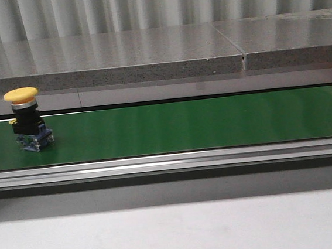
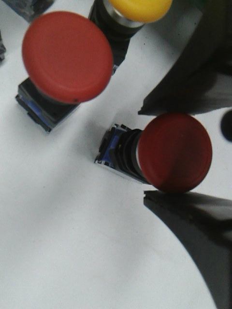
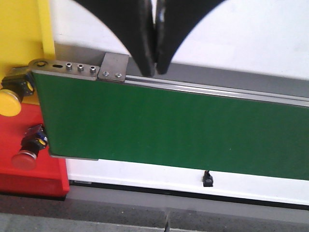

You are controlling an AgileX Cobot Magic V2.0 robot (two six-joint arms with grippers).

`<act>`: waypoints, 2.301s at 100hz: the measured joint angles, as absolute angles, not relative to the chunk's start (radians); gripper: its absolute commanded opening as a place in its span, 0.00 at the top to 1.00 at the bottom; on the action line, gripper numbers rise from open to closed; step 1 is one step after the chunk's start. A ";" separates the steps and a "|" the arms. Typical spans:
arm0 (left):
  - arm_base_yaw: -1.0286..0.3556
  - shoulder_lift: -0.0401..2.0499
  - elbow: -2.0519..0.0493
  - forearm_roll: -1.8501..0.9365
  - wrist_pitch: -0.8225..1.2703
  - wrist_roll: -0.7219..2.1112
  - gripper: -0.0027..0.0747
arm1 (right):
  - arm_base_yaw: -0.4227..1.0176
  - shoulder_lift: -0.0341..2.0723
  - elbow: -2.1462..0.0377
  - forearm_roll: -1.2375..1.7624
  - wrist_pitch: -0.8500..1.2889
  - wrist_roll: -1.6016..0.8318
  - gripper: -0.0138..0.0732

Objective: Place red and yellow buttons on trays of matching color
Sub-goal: 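Lower the left gripper onto a red button and grasp it, then place the red button on the belt behind the yellow one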

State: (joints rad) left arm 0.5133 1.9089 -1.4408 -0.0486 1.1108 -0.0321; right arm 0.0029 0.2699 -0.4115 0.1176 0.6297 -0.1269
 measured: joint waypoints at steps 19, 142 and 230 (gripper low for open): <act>0.513 1.809 -1.439 -0.018 1.120 -0.032 0.75 | 0.003 0.270 -0.412 0.118 0.630 -0.127 0.92; 0.082 1.692 -1.439 -0.008 1.162 -0.031 0.75 | 0.003 0.270 -0.412 0.118 0.630 -0.127 0.92; 0.046 1.523 -1.439 -0.147 1.039 0.133 0.76 | 0.003 0.270 -0.412 0.118 0.630 -0.127 0.92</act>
State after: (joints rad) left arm 0.0457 1.5231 -1.4393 -0.1473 1.0386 0.1326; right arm 0.0029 0.2699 -0.4115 0.1176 0.6297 -0.1269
